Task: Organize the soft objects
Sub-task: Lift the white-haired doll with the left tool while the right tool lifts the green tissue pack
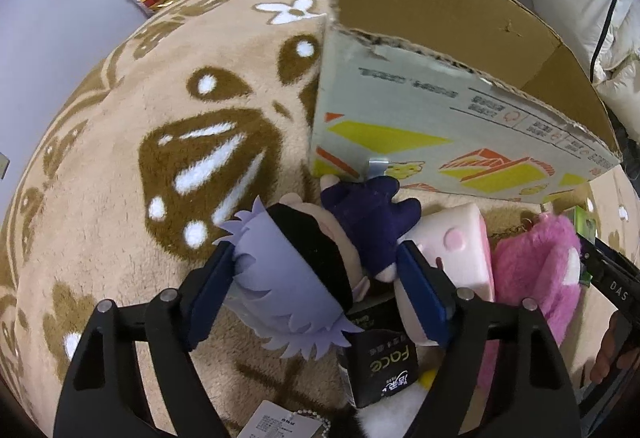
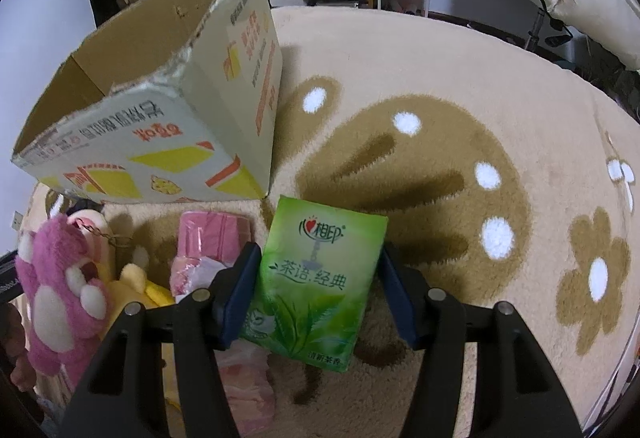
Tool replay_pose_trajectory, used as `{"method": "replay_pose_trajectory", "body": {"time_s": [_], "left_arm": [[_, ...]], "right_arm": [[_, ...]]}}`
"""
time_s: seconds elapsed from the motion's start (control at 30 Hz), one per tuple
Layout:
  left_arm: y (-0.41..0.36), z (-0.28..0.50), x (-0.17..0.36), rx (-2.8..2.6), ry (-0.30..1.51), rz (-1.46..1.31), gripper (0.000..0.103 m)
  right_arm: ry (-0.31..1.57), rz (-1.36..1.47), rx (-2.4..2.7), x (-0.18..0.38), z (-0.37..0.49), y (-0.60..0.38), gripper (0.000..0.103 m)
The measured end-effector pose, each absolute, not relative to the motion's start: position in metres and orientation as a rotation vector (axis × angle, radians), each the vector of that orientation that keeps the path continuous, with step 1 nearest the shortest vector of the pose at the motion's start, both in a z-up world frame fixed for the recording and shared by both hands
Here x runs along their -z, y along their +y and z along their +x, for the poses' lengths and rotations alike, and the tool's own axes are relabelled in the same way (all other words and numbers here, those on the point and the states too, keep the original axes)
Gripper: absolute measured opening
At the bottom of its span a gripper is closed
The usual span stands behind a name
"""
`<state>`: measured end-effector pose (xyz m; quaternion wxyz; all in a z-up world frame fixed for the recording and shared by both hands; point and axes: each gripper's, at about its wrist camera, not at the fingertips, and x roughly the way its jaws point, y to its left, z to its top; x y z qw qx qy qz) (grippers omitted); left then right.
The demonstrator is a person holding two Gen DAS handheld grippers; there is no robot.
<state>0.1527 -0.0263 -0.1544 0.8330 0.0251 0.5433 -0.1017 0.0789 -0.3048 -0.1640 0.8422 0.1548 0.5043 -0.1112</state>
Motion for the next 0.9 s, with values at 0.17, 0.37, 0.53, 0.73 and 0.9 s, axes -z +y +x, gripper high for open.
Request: {"method": "replay_pose_trajectory", "body": {"time_s": [0.17, 0.37, 0.53, 0.73, 0.9], "left_arm": [[-0.030, 0.149, 0.159, 0.216, 1.139, 0.125, 0.078], [-0.034, 0.148, 0.162, 0.210, 1.157, 0.142, 0.080], [-0.030, 0.147, 0.162, 0.224, 1.171, 0.124, 0.075], [-0.023, 0.144, 0.158, 0.224, 1.158, 0.084, 0.069], [-0.015, 0.139, 0.150, 0.210, 1.137, 0.045, 0.067]], "right_arm": [[1.052, 0.330, 0.229, 0.161, 0.074, -0.301, 0.063], [1.057, 0.332, 0.220, 0.160, 0.070, -0.302, 0.063], [1.046, 0.323, 0.212, 0.154, 0.071, -0.301, 0.063], [0.986, 0.310, 0.171, 0.138, 0.064, -0.293, 0.063], [0.898, 0.276, 0.128, 0.111, 0.055, -0.279, 0.063]]}}
